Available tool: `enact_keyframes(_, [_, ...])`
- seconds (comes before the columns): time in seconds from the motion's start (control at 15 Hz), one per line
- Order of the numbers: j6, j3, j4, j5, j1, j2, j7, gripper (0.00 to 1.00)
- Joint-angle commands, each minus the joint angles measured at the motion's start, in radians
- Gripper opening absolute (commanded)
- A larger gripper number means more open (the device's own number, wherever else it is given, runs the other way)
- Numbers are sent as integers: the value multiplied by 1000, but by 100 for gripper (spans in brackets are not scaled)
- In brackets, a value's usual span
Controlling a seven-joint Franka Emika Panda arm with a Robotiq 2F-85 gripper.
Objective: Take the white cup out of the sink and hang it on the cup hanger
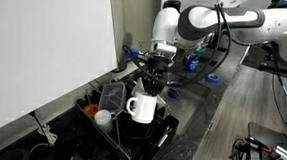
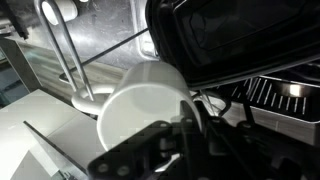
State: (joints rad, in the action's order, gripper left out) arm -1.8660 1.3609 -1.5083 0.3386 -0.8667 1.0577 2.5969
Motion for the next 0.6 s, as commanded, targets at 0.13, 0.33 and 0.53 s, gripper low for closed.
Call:
enact_keyframes(0.13, [18, -14, 58, 17, 42, 21, 5, 31])
enact_keyframes(0.33, [14, -17, 67, 17, 51, 21, 5, 45])
enact_keyframes(0.53, [12, -18, 74, 16, 57, 21, 5, 67])
